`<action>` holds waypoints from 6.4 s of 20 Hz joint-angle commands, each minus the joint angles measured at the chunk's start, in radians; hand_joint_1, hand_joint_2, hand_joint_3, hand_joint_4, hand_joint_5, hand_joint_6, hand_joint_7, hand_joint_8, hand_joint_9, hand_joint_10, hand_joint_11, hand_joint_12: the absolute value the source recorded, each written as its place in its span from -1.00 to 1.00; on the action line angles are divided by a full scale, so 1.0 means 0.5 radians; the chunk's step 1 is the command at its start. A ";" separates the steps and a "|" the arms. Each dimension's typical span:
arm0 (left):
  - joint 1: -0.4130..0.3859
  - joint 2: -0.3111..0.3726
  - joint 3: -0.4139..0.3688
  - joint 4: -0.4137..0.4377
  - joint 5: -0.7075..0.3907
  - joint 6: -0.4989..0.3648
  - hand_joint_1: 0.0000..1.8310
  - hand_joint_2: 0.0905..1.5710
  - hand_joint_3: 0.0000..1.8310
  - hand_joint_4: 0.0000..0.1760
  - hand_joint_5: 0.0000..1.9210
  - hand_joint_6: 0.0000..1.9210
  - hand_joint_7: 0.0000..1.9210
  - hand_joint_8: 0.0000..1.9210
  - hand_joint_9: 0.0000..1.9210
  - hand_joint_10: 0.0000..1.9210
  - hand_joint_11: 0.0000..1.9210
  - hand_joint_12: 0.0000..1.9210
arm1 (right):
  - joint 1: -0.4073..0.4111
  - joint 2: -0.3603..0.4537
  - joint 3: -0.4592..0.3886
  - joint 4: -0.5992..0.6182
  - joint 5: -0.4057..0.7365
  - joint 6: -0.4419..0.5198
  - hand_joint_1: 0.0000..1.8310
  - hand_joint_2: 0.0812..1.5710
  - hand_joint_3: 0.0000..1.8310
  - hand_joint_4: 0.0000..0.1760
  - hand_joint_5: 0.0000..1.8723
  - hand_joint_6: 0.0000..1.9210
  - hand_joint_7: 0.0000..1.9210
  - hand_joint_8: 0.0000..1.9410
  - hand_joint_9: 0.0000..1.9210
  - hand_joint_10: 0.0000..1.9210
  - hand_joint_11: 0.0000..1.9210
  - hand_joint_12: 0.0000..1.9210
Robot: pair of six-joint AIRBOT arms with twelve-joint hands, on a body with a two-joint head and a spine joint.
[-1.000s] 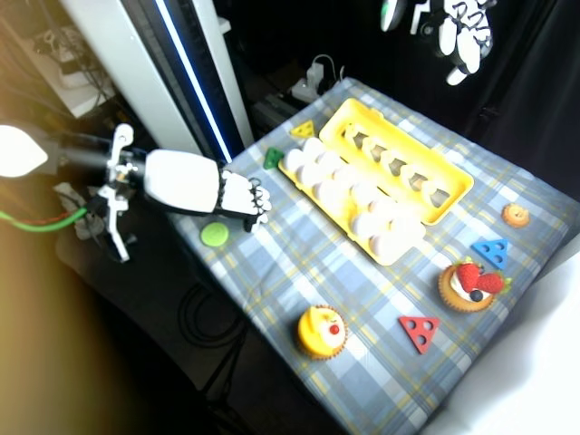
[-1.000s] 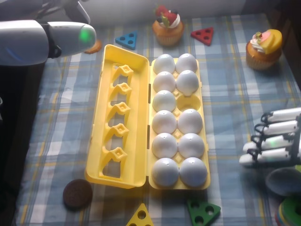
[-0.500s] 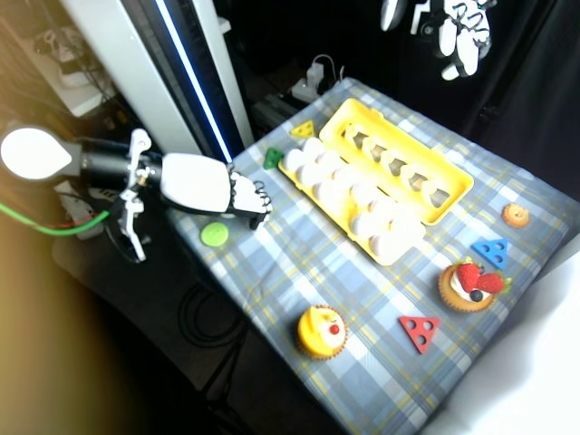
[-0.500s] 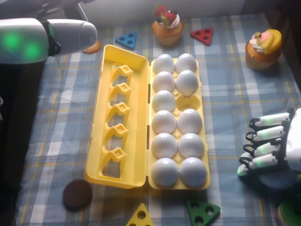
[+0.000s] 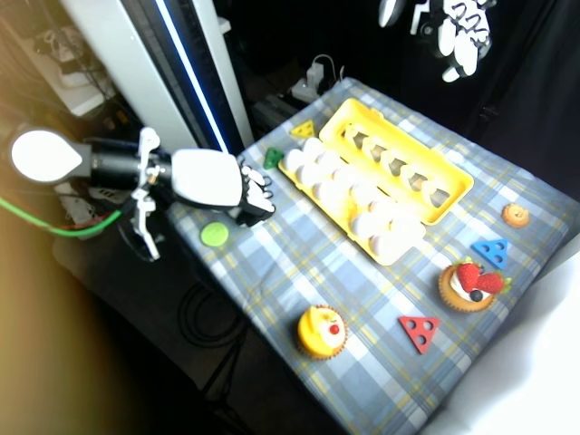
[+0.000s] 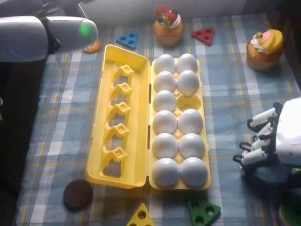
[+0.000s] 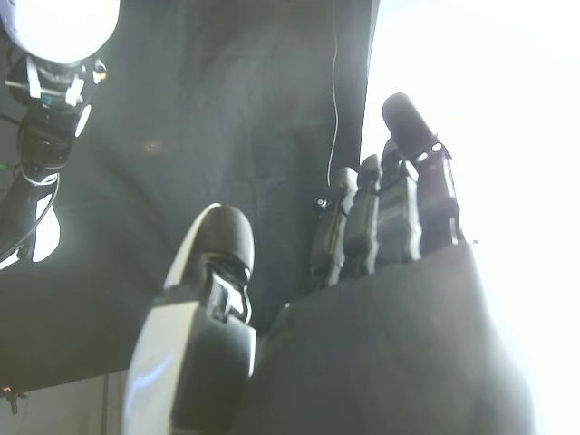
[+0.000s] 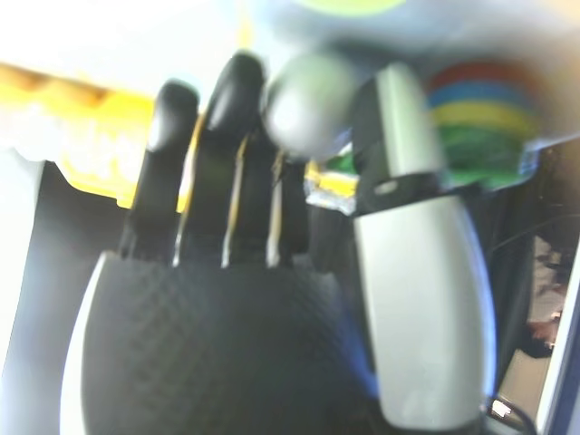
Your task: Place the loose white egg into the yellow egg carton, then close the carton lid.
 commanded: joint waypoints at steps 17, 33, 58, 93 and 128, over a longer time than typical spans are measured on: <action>-0.002 0.006 -0.002 -0.113 -0.225 0.010 -0.51 0.78 -1.00 -1.00 -0.86 -1.00 -0.96 -1.00 -0.93 -1.00 -1.00 0.41 | 0.486 -0.172 0.135 0.107 -0.054 -0.391 0.47 0.54 -1.00 -1.00 -0.29 0.29 -0.16 0.42 -0.19 0.64 -0.24 0.88; -0.003 -0.020 0.027 -0.124 -0.184 0.018 -0.46 0.77 -1.00 -1.00 -0.86 -1.00 -0.98 -1.00 -0.95 -1.00 -1.00 0.25 | 0.718 -0.590 0.437 0.125 -0.163 -0.464 0.47 0.53 -1.00 -1.00 -0.29 0.36 -0.15 0.34 -0.15 0.58 -0.24 0.97; 0.197 -0.015 0.035 -0.404 -0.349 0.017 -0.41 0.79 -1.00 -1.00 -1.00 -1.00 -0.93 -1.00 -0.87 -0.98 -1.00 0.12 | 0.498 0.035 0.038 1.310 0.072 -1.541 -0.85 0.57 -0.99 -0.37 -1.00 -1.00 -1.00 -1.00 -1.00 -1.00 -1.00 -1.00; 0.881 -0.440 0.458 -0.022 -0.535 -1.514 -0.92 0.67 -0.99 -1.00 -1.00 -1.00 -1.00 -1.00 -0.58 -0.97 -0.77 0.34 | 0.047 0.376 -0.235 1.878 0.652 -1.892 -0.53 0.67 -1.00 -1.00 -1.00 -1.00 -1.00 -1.00 -1.00 -1.00 -1.00 -1.00; -0.137 -0.506 0.403 1.145 -0.306 -1.674 -0.96 0.81 -0.99 -0.40 -1.00 -1.00 -1.00 -1.00 -0.97 -0.95 -1.00 0.30 | 0.031 0.477 -0.297 1.903 0.723 -1.892 -0.54 0.67 -1.00 -0.29 -1.00 -1.00 -1.00 -1.00 -1.00 -1.00 -1.00 -1.00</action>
